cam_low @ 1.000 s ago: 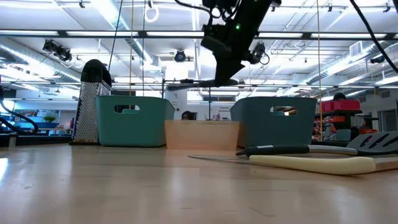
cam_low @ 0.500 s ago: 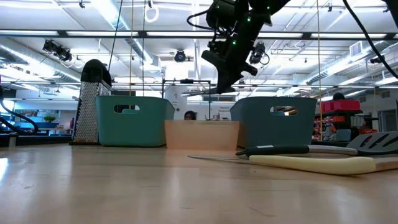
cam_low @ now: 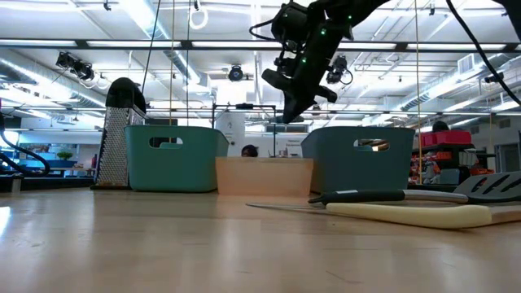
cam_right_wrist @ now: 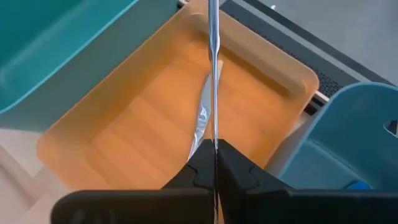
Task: Pick & Place Kitchen Items
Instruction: Put the silver knife into the orange bin, then put the light brown table knife into the orange bin
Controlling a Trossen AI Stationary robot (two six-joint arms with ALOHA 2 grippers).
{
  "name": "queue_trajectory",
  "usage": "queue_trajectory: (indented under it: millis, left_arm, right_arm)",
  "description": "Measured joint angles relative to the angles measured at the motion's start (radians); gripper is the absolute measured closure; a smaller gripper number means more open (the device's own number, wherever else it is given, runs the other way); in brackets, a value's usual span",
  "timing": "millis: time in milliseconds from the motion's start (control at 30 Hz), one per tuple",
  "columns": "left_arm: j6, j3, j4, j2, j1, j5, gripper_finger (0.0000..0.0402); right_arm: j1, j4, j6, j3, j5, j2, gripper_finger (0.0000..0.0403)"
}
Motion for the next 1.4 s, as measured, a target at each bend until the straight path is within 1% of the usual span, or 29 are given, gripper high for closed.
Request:
queue_trajectory:
  millis: [433,633,700,1167,1233,1400]
  left_arm:
    - [0.0,0.0,0.0,0.0,0.0,0.0,0.0383]
    - [0.0,0.0,0.0,0.0,0.0,0.0,0.0383]
    - [0.0,0.0,0.0,0.0,0.0,0.0,0.0383]
    - [0.0,0.0,0.0,0.0,0.0,0.0,0.0383]
    - [0.0,0.0,0.0,0.0,0.0,0.0,0.0383]
    - [0.0,0.0,0.0,0.0,0.0,0.0,0.0383]
  right_arm:
    - [-0.007,0.022,0.0,0.0,-0.005,0.006,0.0395]
    - [-0.008,0.022,0.0,0.0,-0.003,0.006,0.0372]
    - [-0.008,0.022,0.0,0.0,-0.003,0.006,0.0369]
    - [-0.007,0.05,-0.005,0.0,-0.005,0.006,0.0378]
    - [-0.007,0.05,-0.01,0.0,-0.021,0.006,0.0377]
    - [-0.002,0.044,-0.046,0.0,-0.129,0.006,0.0377]
